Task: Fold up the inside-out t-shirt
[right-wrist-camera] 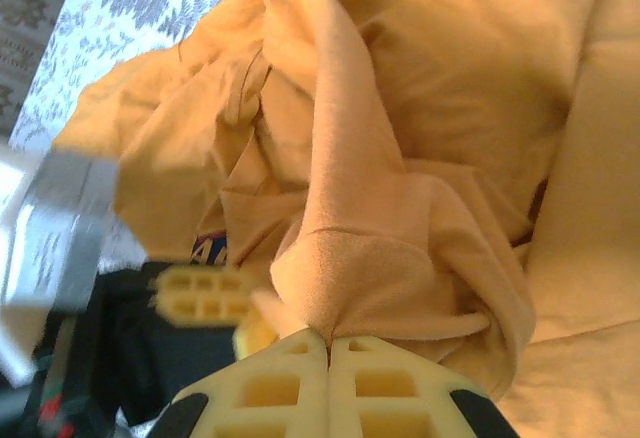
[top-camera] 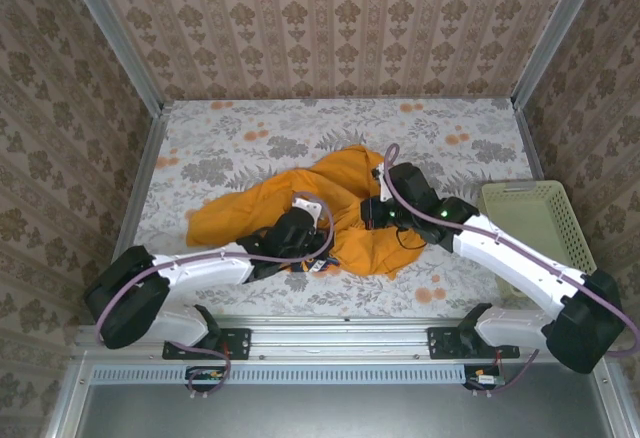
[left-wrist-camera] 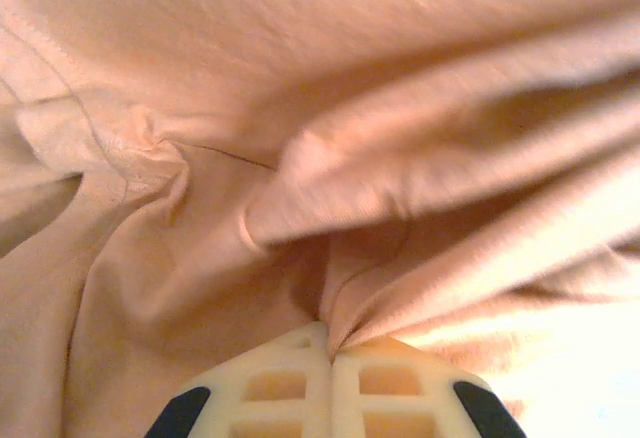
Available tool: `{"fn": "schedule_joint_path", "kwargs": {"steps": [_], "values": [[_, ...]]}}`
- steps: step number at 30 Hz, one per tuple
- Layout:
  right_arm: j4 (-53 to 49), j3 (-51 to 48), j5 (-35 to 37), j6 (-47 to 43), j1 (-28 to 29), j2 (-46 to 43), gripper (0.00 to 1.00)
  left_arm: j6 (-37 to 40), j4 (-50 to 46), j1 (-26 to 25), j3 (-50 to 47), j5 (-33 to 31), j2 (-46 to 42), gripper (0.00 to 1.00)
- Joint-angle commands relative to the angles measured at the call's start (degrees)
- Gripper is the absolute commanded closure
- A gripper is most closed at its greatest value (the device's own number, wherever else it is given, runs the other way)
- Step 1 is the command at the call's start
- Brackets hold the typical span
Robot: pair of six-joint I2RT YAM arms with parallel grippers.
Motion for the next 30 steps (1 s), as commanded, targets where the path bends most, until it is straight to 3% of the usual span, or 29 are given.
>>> {"fn": "schedule_joint_path", "kwargs": {"steps": [1, 8, 12, 15, 21, 25, 30], "values": [[-2.83, 6.35, 2.52, -0.28, -1.97, 3.39, 1.0, 4.5, -3.87, -2.37, -0.75, -3.0, -3.22, 1.0], [-6.48, 14.57, 5.85, -6.21, -3.34, 12.38, 1.0, 6.48, -3.98, -3.81, -1.28, -3.03, -5.36, 1.0], [-4.49, 11.58, 0.39, -7.51, -2.72, 10.86, 0.75, 3.99, -0.78, -2.41, -2.88, -1.69, -5.13, 1.0], [-3.81, 6.92, -1.14, -7.61, -1.73, 8.05, 0.67, 2.28, 2.15, -0.92, -4.44, -0.27, -4.37, 1.0], [1.48, -1.32, -4.6, -6.97, 2.12, 6.0, 0.64, 2.14, 2.73, -0.14, -4.47, 0.65, -2.91, 1.0], [2.8, -0.61, -3.83, -6.69, 6.0, 11.12, 0.63, 1.9, 2.79, -0.05, -4.81, 0.97, -2.13, 1.0], [2.84, 2.11, -1.18, -6.16, 5.92, 17.92, 0.64, 0.19, 4.84, -0.22, -6.89, 1.7, -1.33, 1.0]]}}
